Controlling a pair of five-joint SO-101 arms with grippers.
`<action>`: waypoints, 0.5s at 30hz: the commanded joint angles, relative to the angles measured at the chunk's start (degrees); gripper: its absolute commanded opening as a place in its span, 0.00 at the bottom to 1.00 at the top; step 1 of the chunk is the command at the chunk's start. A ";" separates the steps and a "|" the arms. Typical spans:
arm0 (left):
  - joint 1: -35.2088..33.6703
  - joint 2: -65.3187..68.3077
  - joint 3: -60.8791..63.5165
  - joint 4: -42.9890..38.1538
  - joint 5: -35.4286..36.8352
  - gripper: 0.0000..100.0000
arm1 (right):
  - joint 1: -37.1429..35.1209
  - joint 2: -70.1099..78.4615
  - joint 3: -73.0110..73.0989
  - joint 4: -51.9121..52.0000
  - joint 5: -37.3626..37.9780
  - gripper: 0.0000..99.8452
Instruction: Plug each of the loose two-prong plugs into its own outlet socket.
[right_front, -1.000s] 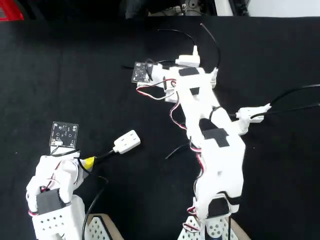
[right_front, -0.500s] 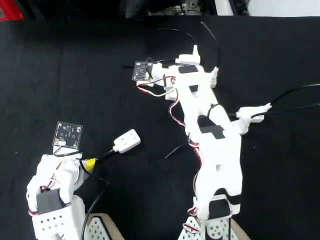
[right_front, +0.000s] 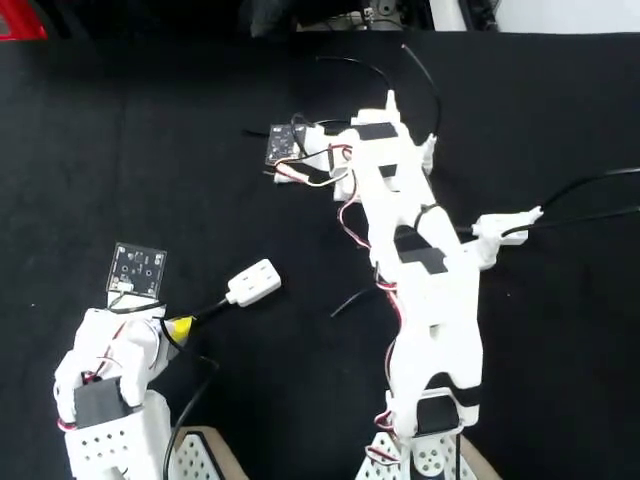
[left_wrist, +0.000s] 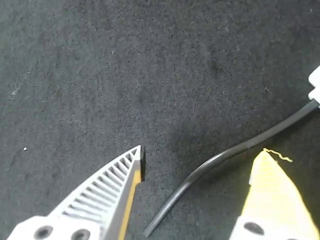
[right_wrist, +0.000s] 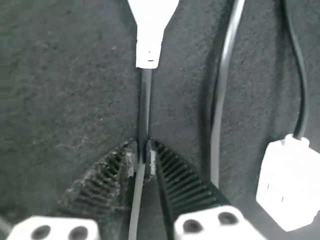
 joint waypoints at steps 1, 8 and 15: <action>0.92 -0.26 -0.22 0.00 -0.70 0.34 | 2.20 -7.78 3.65 1.76 2.11 0.01; 0.92 -0.26 -0.22 -0.09 -0.70 0.34 | -1.14 -28.09 22.37 1.85 7.47 0.01; 0.92 -0.26 -0.13 -0.09 -0.70 0.34 | -4.92 -46.81 39.08 1.85 17.85 0.01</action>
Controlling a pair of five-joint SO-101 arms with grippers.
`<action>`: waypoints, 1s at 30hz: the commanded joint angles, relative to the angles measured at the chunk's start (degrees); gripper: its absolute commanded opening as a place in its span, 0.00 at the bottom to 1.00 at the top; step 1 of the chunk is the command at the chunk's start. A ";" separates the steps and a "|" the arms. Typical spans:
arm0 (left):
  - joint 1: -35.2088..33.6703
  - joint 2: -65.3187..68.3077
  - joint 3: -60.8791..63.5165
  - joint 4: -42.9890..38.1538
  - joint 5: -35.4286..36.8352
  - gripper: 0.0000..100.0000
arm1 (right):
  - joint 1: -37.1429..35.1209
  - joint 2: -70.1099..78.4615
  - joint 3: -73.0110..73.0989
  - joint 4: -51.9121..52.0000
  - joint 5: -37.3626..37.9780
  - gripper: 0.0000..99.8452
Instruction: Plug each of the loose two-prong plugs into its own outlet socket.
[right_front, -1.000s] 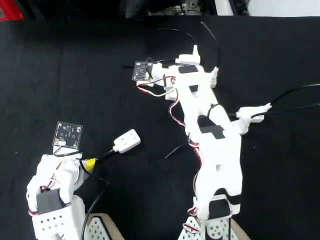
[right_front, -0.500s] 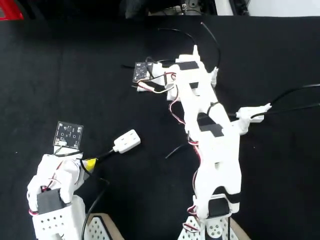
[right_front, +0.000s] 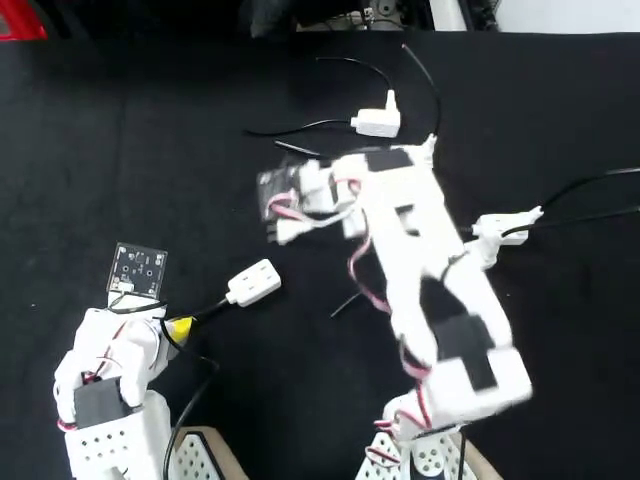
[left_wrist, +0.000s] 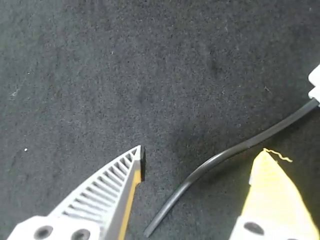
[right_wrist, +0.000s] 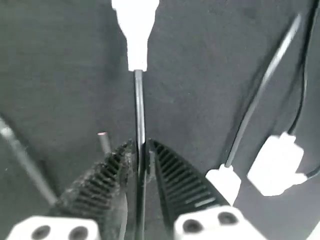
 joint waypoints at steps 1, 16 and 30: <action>0.92 -0.26 -0.13 -0.09 -0.26 0.34 | 0.26 -8.22 3.38 0.35 5.01 0.01; 0.92 -0.26 -0.40 0.88 -2.37 0.34 | 7.56 -3.12 -4.53 -0.18 -16.44 0.17; 0.92 -0.26 -0.48 1.05 -2.46 0.34 | -3.52 -3.03 -1.27 15.03 -85.98 0.18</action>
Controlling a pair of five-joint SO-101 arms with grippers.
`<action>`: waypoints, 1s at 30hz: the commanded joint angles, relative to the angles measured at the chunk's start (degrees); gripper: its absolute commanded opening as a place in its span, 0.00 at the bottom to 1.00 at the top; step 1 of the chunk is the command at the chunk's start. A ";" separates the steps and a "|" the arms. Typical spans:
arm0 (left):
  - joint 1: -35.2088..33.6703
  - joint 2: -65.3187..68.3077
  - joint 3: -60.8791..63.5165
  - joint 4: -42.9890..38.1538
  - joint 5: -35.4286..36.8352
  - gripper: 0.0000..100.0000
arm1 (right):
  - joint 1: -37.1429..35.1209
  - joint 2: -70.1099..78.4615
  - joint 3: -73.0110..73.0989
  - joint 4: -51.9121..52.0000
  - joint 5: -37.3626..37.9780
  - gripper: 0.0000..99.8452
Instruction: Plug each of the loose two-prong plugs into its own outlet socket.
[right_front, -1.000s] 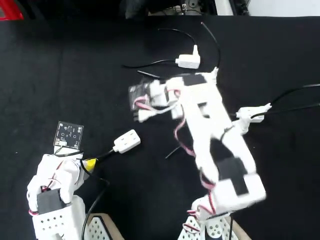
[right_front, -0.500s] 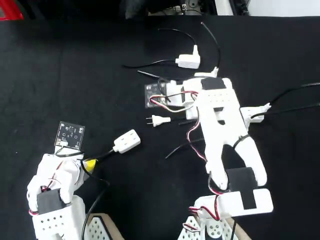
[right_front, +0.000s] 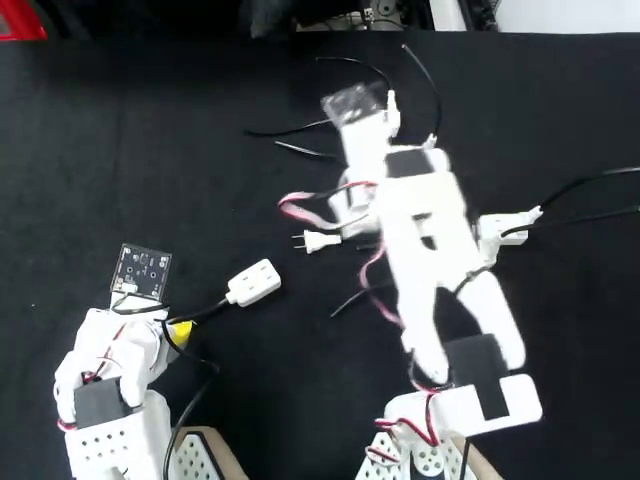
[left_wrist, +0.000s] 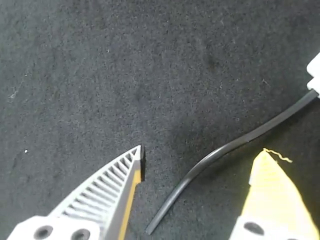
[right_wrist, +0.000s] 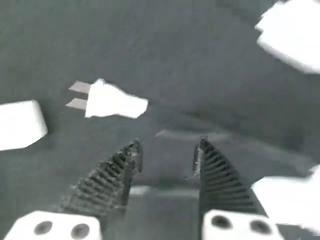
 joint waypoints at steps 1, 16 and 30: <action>0.92 -0.26 -0.40 0.35 -0.44 0.34 | -4.48 -0.04 -0.04 4.04 -8.26 0.18; 0.92 -0.26 -0.40 0.35 -0.44 0.34 | -14.07 9.89 -0.04 -5.01 -58.37 0.18; 0.92 -0.26 -0.40 0.35 -0.44 0.34 | -8.18 9.54 1.10 -11.08 -71.47 0.18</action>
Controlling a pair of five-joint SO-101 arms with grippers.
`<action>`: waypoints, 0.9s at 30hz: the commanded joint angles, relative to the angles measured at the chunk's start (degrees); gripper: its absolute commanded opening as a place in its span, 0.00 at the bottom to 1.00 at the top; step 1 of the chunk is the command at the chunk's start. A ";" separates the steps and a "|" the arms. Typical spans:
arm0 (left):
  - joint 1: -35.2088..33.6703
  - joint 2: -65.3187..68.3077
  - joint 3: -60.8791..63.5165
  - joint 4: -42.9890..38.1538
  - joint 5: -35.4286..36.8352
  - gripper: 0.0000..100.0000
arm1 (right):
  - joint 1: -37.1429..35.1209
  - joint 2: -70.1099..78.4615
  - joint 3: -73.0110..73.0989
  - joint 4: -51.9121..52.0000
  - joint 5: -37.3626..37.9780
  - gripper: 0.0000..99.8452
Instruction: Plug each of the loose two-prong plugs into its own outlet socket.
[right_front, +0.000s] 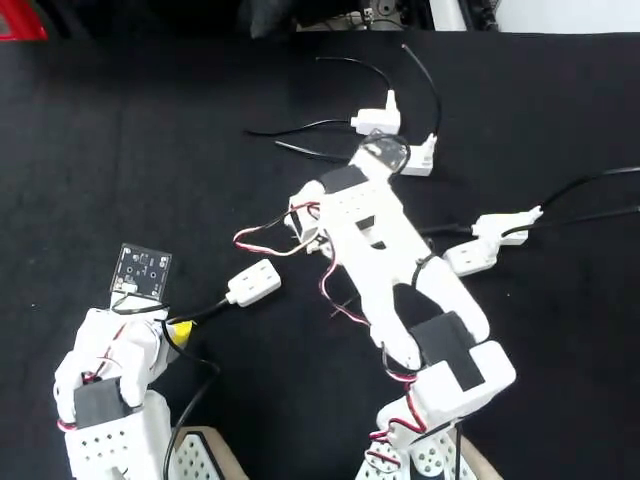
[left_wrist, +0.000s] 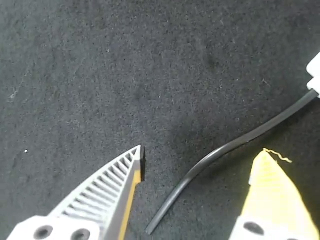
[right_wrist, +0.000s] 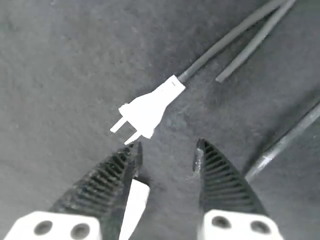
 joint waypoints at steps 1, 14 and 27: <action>0.92 -0.26 -0.40 0.35 -0.35 0.34 | 0.88 2.68 0.84 -6.51 -2.37 0.17; 0.92 -0.26 -0.31 0.35 -0.35 0.34 | 2.37 9.98 0.04 -12.92 -7.38 0.17; 0.92 -0.26 -0.31 0.35 -0.35 0.34 | 3.87 6.20 0.04 -10.02 -2.90 0.01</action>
